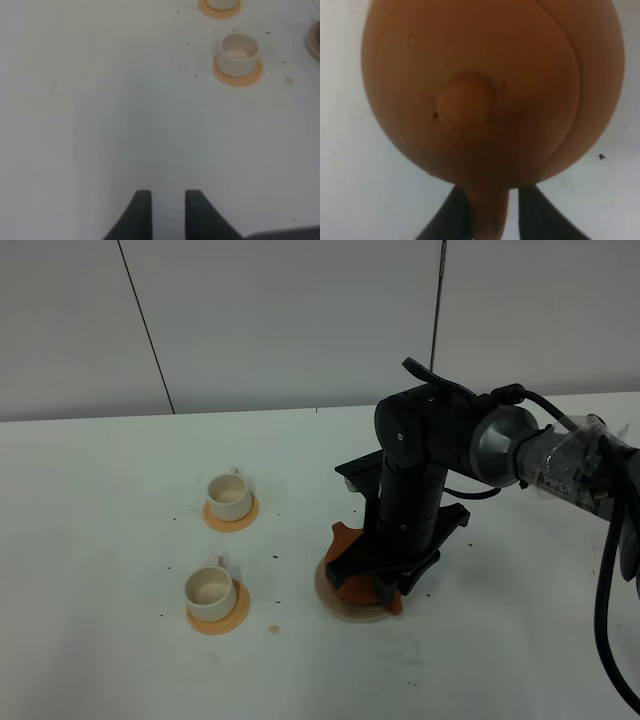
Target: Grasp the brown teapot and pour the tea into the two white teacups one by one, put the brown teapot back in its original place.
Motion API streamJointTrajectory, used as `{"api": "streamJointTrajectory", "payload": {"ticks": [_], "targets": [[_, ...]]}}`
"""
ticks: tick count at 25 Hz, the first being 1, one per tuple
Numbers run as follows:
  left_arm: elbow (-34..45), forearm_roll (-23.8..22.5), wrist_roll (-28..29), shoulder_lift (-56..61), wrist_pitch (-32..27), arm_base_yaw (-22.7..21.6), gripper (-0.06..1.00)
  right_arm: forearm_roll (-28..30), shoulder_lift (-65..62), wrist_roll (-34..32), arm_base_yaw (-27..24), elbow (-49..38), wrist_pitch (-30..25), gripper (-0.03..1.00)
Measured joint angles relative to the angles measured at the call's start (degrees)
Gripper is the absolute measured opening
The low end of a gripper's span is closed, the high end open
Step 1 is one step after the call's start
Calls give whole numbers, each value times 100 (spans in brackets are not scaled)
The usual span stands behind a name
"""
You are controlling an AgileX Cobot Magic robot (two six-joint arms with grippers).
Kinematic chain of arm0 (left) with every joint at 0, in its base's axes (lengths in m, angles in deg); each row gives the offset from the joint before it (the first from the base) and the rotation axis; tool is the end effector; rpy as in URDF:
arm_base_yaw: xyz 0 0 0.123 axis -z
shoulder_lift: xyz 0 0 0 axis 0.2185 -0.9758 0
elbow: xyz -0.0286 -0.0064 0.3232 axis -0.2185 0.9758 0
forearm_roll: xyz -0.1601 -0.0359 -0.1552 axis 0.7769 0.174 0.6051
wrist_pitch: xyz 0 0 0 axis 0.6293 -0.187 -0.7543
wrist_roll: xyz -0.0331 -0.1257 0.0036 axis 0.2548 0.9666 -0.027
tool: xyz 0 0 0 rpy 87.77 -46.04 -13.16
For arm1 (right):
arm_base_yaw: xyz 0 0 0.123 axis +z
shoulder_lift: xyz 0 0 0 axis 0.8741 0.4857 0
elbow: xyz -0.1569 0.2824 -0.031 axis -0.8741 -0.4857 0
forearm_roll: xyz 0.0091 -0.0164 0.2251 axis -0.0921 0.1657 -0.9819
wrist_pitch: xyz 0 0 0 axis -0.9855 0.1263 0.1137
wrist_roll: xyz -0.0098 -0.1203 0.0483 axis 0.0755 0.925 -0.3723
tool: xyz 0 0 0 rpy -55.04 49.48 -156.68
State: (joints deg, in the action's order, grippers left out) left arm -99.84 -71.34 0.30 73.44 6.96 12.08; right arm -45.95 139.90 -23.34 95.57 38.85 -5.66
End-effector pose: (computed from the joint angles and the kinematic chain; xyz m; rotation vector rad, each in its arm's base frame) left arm -0.0269 -0.0003 0.2529 0.0783 2.1292 0.0545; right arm 0.3614 0.2722 0.1648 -0.9534 2.9676 0.2415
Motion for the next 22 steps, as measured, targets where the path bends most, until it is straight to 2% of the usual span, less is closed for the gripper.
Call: {"api": "streamJointTrajectory", "payload": {"ticks": [8, 22], "targets": [[0, 0, 0, 0, 0, 0, 23, -23, 0, -12, 0, 0, 7, 10], [0, 0, 0, 0, 0, 0, 23, -24, 0, -7, 0, 0, -15, 10]]}}
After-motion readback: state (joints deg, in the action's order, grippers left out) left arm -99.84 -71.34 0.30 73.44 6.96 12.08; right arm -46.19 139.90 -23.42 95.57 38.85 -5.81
